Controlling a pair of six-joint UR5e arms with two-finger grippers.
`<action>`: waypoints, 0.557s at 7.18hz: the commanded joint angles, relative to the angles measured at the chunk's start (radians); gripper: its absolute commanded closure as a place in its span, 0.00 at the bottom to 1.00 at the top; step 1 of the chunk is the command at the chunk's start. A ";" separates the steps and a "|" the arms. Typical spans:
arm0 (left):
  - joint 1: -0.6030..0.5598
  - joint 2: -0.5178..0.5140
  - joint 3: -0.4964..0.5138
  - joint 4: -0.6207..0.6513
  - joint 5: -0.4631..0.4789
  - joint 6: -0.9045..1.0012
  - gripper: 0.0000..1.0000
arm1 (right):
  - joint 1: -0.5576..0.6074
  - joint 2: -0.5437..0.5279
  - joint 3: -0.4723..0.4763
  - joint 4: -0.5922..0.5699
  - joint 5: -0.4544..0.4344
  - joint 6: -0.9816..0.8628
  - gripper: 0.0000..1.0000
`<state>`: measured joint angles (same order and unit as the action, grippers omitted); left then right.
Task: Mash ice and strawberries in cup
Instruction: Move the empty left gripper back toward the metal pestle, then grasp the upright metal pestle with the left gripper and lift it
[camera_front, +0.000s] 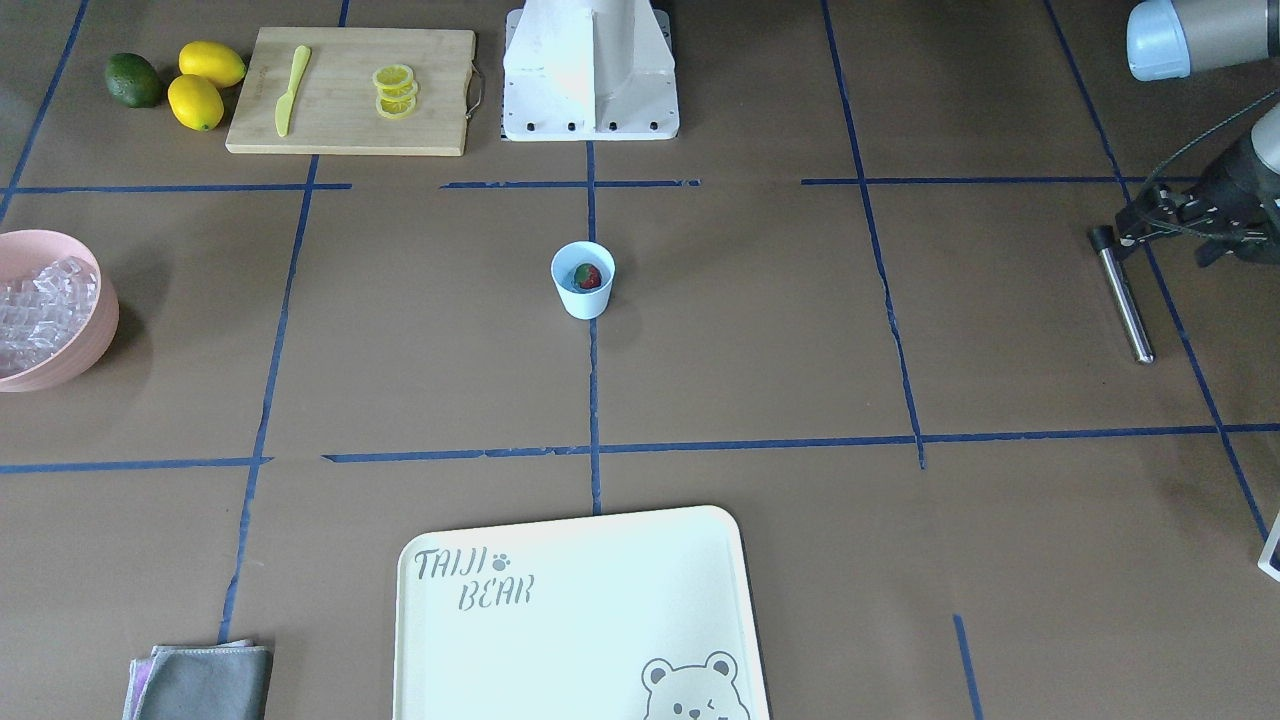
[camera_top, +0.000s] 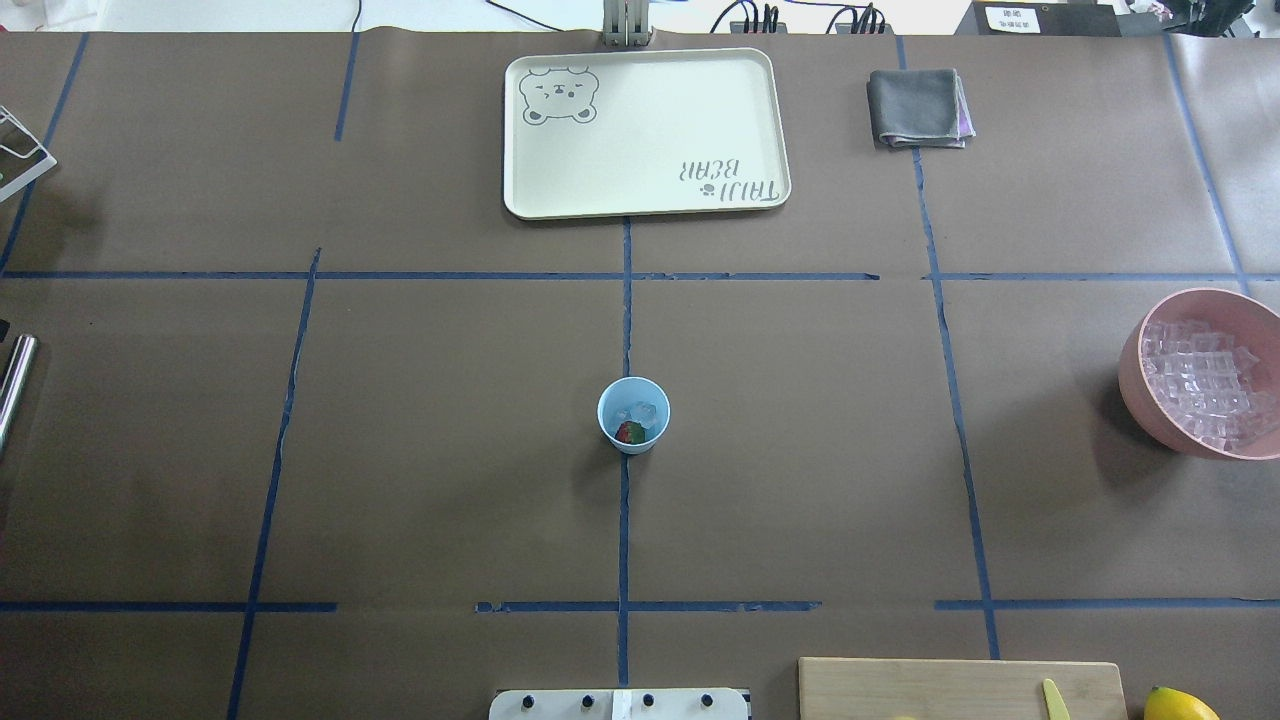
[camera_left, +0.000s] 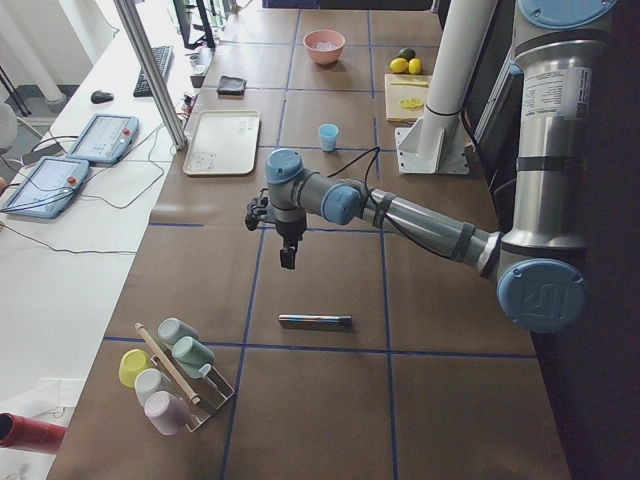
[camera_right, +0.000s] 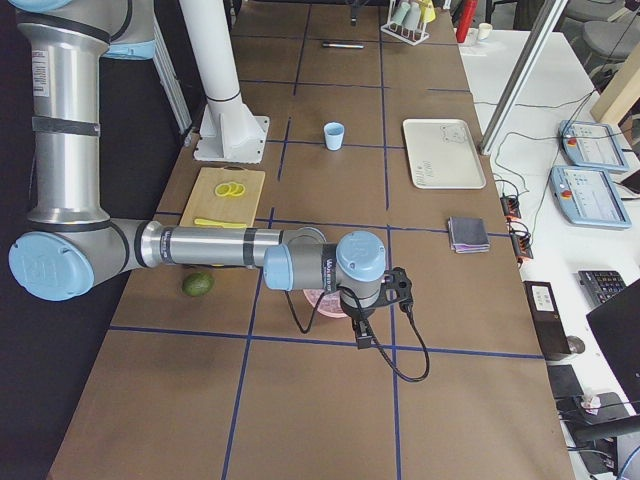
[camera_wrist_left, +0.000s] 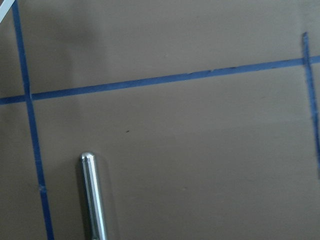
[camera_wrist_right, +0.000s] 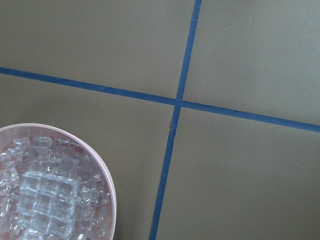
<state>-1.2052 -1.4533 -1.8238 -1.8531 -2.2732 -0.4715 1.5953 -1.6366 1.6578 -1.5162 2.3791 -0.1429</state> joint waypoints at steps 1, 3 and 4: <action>0.004 0.034 0.198 -0.367 0.011 -0.187 0.00 | 0.000 0.000 0.000 0.001 -0.001 0.000 0.01; 0.032 0.019 0.299 -0.474 0.076 -0.249 0.00 | 0.000 0.001 0.000 0.001 -0.001 0.000 0.01; 0.070 0.016 0.319 -0.477 0.095 -0.254 0.00 | 0.000 0.003 0.002 0.001 -0.001 0.000 0.01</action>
<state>-1.1722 -1.4322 -1.5412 -2.3030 -2.2127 -0.7084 1.5953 -1.6354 1.6587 -1.5156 2.3777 -0.1427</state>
